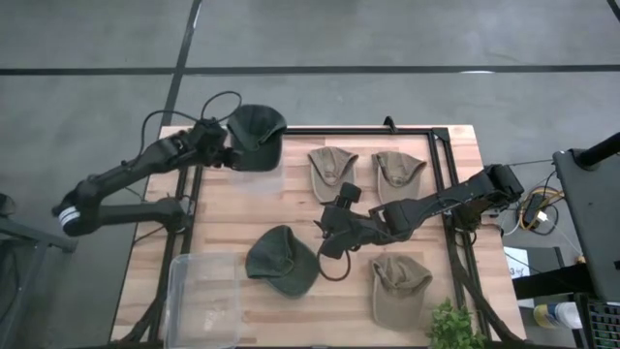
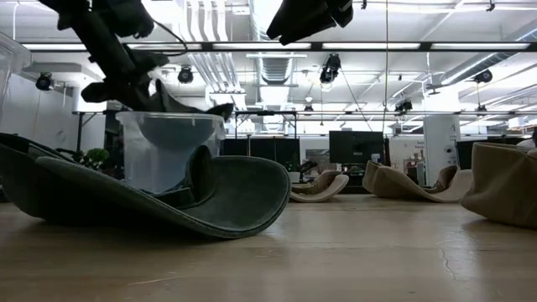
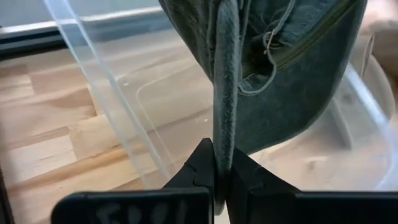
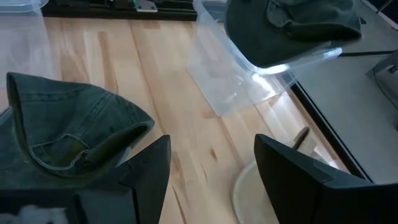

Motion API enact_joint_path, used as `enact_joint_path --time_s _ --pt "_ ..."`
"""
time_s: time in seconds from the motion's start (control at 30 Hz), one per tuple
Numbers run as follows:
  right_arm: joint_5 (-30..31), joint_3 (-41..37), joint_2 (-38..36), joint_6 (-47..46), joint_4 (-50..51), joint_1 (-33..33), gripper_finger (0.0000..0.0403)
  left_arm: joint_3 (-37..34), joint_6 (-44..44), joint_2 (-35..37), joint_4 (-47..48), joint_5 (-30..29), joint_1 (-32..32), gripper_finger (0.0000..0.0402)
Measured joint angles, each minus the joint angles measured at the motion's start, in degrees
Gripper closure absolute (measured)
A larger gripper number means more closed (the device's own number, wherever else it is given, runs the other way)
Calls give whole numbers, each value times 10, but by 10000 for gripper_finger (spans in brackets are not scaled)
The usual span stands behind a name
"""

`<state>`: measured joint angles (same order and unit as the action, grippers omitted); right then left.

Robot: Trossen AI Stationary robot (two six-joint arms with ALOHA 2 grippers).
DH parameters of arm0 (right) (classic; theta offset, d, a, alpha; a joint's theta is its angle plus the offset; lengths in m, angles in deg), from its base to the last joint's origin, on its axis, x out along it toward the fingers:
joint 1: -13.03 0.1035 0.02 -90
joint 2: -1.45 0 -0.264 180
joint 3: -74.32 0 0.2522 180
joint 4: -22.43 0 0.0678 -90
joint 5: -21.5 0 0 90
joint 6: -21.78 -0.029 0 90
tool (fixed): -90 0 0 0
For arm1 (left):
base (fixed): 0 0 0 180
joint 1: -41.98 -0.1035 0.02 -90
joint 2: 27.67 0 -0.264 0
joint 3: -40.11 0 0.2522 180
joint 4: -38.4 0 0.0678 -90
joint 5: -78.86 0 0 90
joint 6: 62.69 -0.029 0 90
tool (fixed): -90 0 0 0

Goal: Pick & Place hat
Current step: Put the right blue cap into the top transparent bin

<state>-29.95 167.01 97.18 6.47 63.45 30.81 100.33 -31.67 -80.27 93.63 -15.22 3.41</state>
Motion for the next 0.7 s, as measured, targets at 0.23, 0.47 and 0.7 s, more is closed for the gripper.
enact_joint_path --time_s 0.23,0.47,0.7 --pt "0 -1 0 -1 0 0 177 5 16 -25 -1 1 0 375" --pt "0 -1 0 -2 8 0 177 11 20 -27 0 17 0 348" --pt "0 -6 0 -2 11 0 177 32 4 -8 0 53 0 330"
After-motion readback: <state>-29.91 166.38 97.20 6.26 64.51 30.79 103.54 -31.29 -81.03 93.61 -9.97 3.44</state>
